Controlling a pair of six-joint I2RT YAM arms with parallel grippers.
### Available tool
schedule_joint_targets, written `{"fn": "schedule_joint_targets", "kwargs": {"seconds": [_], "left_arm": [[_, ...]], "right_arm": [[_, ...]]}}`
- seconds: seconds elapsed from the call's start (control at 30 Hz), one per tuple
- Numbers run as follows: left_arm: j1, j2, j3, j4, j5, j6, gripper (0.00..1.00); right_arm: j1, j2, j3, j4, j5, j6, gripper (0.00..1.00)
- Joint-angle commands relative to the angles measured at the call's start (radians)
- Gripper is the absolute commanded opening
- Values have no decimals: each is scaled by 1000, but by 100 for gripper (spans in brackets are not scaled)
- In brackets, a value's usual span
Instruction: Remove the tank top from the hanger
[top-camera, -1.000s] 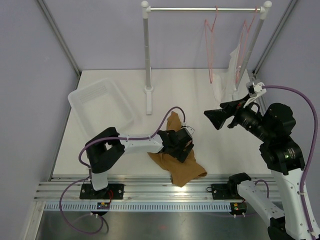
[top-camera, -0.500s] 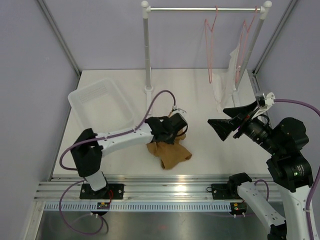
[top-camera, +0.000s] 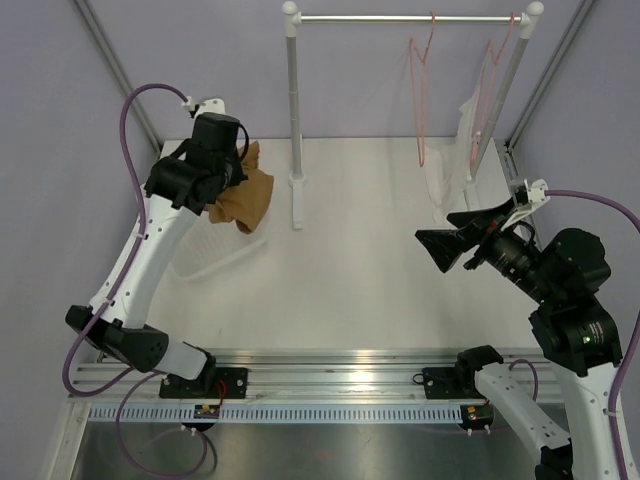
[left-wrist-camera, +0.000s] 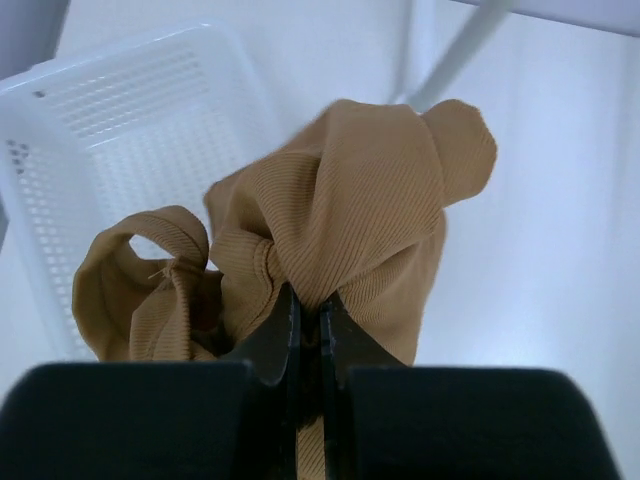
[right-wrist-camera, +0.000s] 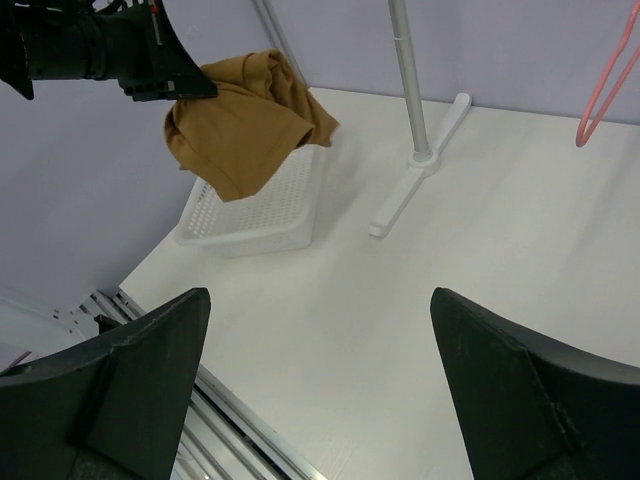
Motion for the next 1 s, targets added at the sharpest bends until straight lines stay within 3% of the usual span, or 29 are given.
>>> {"fn": "schedule_joint_targets", "kwargs": {"seconds": [0.0, 0.07, 0.13, 0.17, 0.2, 0.37, 0.5, 0.67, 0.8, 0.97], "left_arm": [[122, 36, 50, -51, 36, 42, 3], [196, 54, 43, -49, 53, 53, 12], [260, 89, 27, -52, 76, 56, 33], [275, 99, 20, -57, 85, 53, 61], [286, 112, 15, -61, 91, 50, 99], [294, 67, 10, -61, 93, 43, 99], [283, -45, -20, -55, 110, 73, 99], [167, -312, -183, -15, 19, 106, 99], [64, -499, -354, -67, -66, 53, 99], [55, -703, -442, -173, -158, 28, 99]], "right_arm": [[2, 14, 0, 33, 49, 10, 100], [0, 17, 2, 24, 63, 7, 100], [2, 20, 3, 15, 71, 5, 100], [2, 25, 6, 9, 84, 4, 99], [2, 30, 11, -5, 92, 2, 100], [0, 51, 37, -69, 245, -4, 99], [2, 95, 100, -213, 370, -59, 100], [13, 126, 155, -310, 522, -67, 100], [14, 126, 229, -408, 526, -81, 99], [14, 103, 282, -502, 604, -104, 99]]}}
